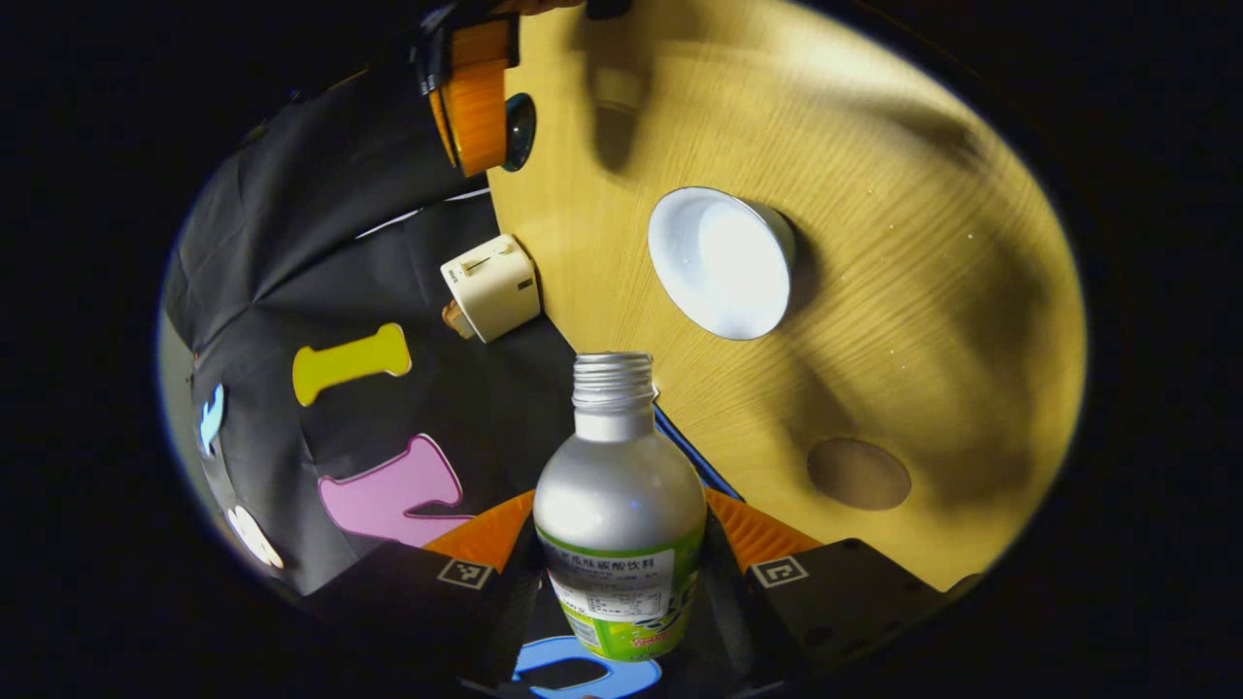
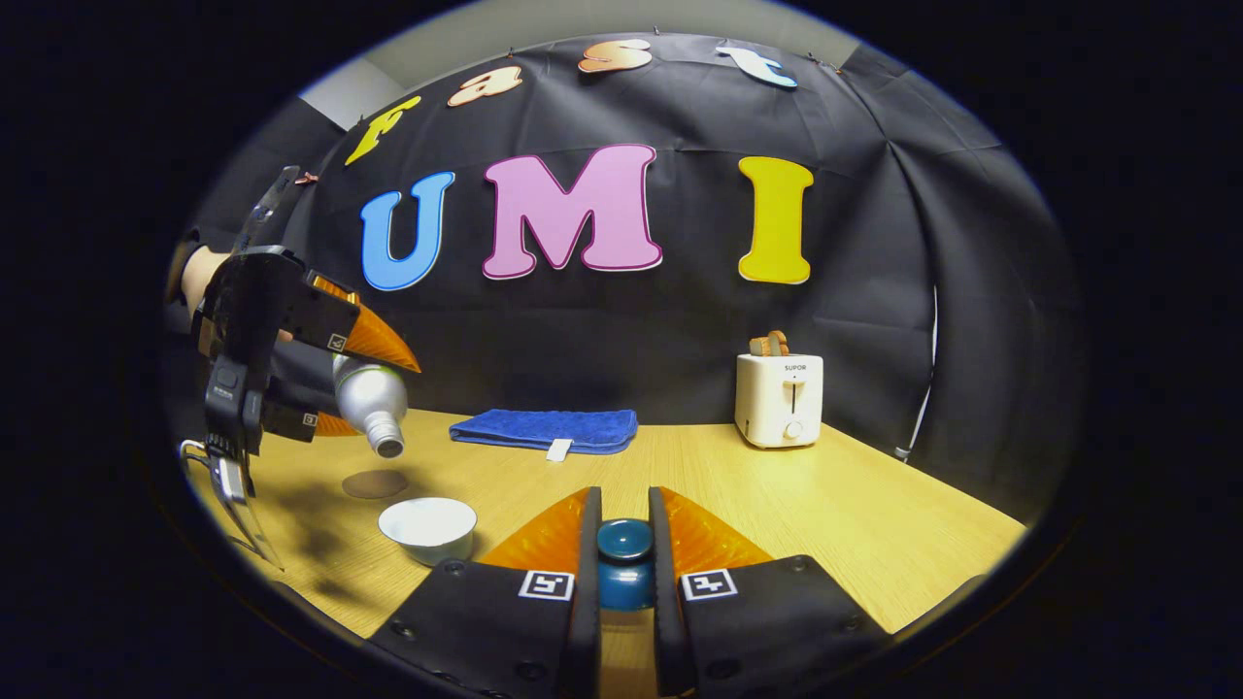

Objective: Open the teacup lid with one hand, grasp the water bottle and pour water into the teacup with the other hand; after pouring, place the water bottle on the coaster and then close the teacup lid.

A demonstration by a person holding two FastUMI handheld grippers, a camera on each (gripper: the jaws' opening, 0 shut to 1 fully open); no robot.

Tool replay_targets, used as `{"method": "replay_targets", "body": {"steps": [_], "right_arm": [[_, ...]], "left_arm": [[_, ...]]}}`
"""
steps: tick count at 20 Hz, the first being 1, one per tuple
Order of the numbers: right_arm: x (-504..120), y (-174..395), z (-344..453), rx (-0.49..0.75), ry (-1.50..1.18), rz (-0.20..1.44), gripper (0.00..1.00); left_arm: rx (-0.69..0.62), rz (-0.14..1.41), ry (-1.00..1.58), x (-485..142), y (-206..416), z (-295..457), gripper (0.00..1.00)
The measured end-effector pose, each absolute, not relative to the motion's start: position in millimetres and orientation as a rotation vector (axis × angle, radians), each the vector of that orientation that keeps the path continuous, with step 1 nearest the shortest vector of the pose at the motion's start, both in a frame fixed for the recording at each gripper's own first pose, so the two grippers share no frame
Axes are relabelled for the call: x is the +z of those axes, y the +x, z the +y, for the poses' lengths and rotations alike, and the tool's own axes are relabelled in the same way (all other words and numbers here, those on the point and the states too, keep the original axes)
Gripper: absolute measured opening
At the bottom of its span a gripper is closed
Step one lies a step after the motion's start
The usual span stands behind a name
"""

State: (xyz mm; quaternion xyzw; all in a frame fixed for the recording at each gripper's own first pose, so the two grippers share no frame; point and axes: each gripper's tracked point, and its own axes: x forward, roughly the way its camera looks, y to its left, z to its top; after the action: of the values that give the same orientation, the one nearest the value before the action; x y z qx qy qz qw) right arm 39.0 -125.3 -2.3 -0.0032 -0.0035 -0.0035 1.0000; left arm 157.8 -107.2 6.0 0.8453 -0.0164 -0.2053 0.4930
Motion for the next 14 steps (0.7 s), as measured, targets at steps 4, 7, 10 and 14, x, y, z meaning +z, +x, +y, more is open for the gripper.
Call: {"method": "replay_targets", "body": {"steps": [4,7,10,14], "right_arm": [[-2.3,39.1,-124.4,-0.008,-0.006,-0.006,0.25],[-2.5,39.9,-126.2,-0.017,-0.006,-0.006,0.25],[-2.0,39.4,-129.2,-0.039,-0.007,-0.006,0.25],[-1.7,37.3,-134.5,-0.075,-0.007,-0.007,0.25]], "left_arm": [[-0.428,-0.02,1.719,6.5,152.7,-97.0,0.81],[-0.361,-0.068,1.454,21.5,140.8,-93.8,0.81],[-0.291,-0.108,1.207,45.9,131.4,-80.8,0.81],[-0.225,-0.091,0.765,55.9,142.8,-59.7,0.8]]}}
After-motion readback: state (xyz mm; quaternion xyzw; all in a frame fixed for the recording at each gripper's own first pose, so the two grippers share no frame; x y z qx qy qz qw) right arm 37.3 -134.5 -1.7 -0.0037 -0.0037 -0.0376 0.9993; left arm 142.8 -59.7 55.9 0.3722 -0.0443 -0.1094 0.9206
